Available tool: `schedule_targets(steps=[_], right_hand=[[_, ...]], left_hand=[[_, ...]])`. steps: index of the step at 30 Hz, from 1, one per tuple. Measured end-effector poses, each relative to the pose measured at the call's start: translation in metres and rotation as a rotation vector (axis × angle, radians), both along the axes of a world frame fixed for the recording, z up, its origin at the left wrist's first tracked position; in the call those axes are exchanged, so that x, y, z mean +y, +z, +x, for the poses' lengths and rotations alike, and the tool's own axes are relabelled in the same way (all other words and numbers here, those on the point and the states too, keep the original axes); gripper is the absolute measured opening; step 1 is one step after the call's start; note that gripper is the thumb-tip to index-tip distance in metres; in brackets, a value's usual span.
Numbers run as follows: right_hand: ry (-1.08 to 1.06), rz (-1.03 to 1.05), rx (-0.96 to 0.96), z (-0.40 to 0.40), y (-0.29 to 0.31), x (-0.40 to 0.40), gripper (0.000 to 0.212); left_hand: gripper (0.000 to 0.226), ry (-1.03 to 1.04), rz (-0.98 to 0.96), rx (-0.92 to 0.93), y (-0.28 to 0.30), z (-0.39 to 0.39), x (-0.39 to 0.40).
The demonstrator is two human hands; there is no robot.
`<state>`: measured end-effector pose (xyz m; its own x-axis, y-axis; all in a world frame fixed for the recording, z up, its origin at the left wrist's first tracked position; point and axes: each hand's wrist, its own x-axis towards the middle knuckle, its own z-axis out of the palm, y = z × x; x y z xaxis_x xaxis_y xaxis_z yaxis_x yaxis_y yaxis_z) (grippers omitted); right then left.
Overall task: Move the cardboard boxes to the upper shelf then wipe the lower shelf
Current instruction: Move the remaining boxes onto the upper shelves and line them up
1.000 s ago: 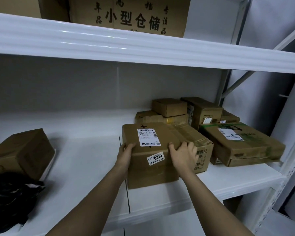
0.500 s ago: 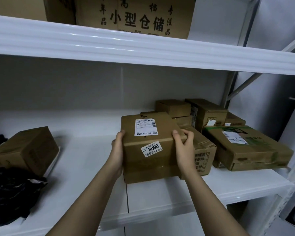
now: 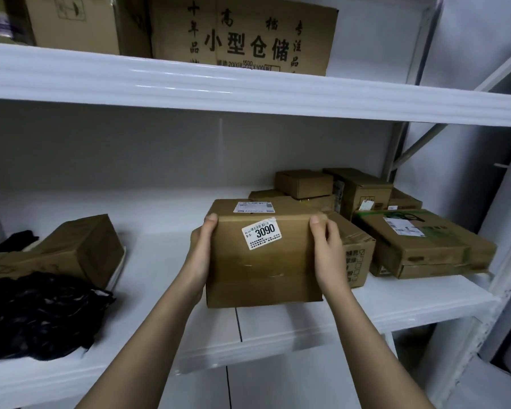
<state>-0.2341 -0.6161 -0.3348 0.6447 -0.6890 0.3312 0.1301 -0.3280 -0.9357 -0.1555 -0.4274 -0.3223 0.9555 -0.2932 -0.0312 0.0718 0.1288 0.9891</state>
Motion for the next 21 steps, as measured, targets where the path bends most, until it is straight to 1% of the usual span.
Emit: schedule_targets(steps=[4, 8, 10, 12, 13, 14, 17, 19, 21], right_hand=[[-0.002, -0.001, -0.076, -0.031, 0.013, 0.027, 0.060], [-0.005, 0.005, -0.112, -0.062, 0.025, 0.049, 0.040], [-0.006, 0.013, -0.101, -0.076, 0.031, 0.058, 0.034], [-0.033, -0.004, -0.094, -0.090, 0.038, 0.066, 0.022], [-0.044, -0.010, -0.094, -0.094, 0.040, 0.068, 0.022], [-0.055, -0.021, -0.093, -0.100, 0.044, 0.070, 0.027], [-0.118, -0.088, -0.072, -0.114, 0.058, 0.077, 0.046], [-0.141, -0.127, -0.083, -0.124, 0.072, 0.080, 0.043], [-0.154, -0.163, -0.079, -0.132, 0.084, 0.081, 0.037]], left_hand=[[0.051, -0.066, 0.025, -0.063, 0.003, -0.023, 0.027], [0.041, -0.101, 0.014, -0.137, 0.011, -0.048, 0.053], [0.041, -0.101, -0.017, -0.177, 0.018, -0.060, 0.061], [0.044, -0.089, -0.045, -0.212, 0.029, -0.073, 0.069], [0.044, -0.084, -0.052, -0.230, 0.033, -0.077, 0.072], [0.043, -0.083, -0.053, -0.249, 0.039, -0.083, 0.075], [0.036, -0.102, -0.024, -0.290, 0.053, -0.096, 0.083], [0.030, -0.087, -0.011, -0.321, 0.062, -0.105, 0.087], [0.031, -0.067, 0.003, -0.360, 0.071, -0.112, 0.090]])
